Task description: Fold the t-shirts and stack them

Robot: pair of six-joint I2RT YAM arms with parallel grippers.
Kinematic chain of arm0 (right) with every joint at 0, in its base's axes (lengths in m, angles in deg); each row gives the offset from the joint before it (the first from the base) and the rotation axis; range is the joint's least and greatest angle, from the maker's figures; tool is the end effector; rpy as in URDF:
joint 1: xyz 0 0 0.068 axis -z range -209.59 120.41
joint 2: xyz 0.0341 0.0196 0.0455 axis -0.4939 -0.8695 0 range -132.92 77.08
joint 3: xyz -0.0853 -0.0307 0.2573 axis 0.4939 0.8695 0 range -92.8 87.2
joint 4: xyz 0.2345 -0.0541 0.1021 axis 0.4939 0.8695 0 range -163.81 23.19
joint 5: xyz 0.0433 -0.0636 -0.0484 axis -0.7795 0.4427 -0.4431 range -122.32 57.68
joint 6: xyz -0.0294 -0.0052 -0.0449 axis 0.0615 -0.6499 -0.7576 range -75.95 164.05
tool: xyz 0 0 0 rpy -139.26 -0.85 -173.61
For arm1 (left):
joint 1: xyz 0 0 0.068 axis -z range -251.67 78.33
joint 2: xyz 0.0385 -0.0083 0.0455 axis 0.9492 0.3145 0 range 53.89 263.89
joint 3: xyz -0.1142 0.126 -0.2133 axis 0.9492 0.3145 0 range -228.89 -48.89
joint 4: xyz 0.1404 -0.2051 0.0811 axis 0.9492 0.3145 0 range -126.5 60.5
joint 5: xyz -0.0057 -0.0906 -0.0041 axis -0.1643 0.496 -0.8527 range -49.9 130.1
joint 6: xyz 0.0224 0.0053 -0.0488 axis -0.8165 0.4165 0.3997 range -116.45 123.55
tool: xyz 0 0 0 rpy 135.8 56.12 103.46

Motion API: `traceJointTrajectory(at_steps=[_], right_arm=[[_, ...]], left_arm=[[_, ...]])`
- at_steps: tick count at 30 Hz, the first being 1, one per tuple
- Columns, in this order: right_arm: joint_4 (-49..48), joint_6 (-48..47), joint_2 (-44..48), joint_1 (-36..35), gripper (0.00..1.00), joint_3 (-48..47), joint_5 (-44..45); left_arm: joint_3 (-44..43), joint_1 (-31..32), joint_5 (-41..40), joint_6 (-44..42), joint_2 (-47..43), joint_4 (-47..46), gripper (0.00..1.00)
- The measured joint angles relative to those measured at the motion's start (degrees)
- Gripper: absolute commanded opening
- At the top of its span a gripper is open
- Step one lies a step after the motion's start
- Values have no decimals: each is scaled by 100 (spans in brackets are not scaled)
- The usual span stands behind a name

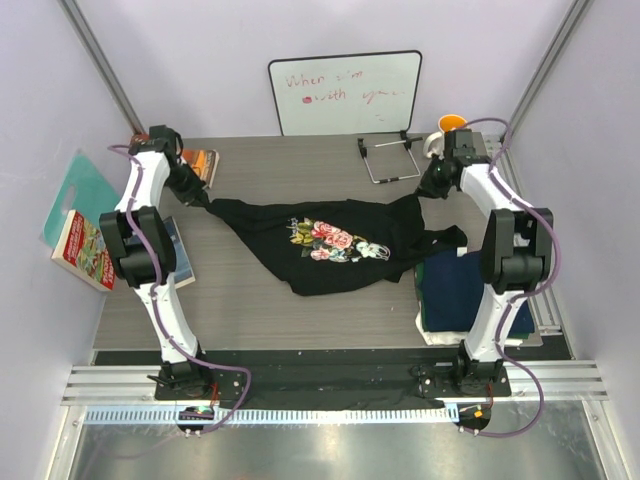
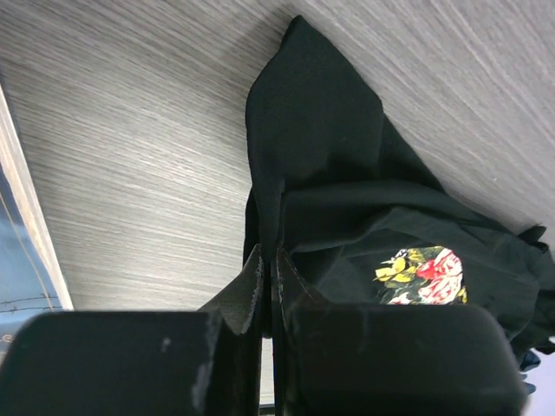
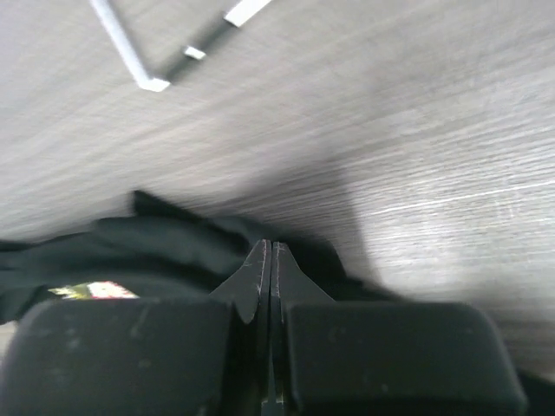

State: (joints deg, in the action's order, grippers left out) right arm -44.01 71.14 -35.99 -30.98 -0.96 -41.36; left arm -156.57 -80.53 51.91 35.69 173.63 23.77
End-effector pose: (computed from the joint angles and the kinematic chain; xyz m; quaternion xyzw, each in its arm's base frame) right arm 0.4336 0.0160 0.2185 0.1880 0.9315 0.1471 0.2743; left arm 0.4319 0.0600 0.2465 -0.3294 0.9262 -0.1304 0.1291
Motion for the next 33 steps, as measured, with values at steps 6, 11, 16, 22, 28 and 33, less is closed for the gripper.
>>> traceJointTrajectory(at_steps=[6, 11, 16, 22, 28, 33], right_arm=[[15, 31, 695, 0, 1, -326, 15], [-4, 140, 1231, 0, 1, -719, -9], [-50, 334, 1611, 0, 1, -1038, -155], [-13, 485, 1993, 0, 1, -1172, -295], [529, 610, 2468, -39, 1, -815, -654], [1283, 573, 3032, -170, 1, 365, -1014]], left_arm=[[0, 31, 13, 295, -11, -175, 0], [-151, 184, 22, 557, -68, -280, 0], [-264, 479, 103, 866, -400, -450, 0], [-295, 649, 227, 1097, -1115, -601, 0], [101, 612, 188, 1095, -1818, -662, 0], [402, 612, 114, 1075, -1956, -564, 0]])
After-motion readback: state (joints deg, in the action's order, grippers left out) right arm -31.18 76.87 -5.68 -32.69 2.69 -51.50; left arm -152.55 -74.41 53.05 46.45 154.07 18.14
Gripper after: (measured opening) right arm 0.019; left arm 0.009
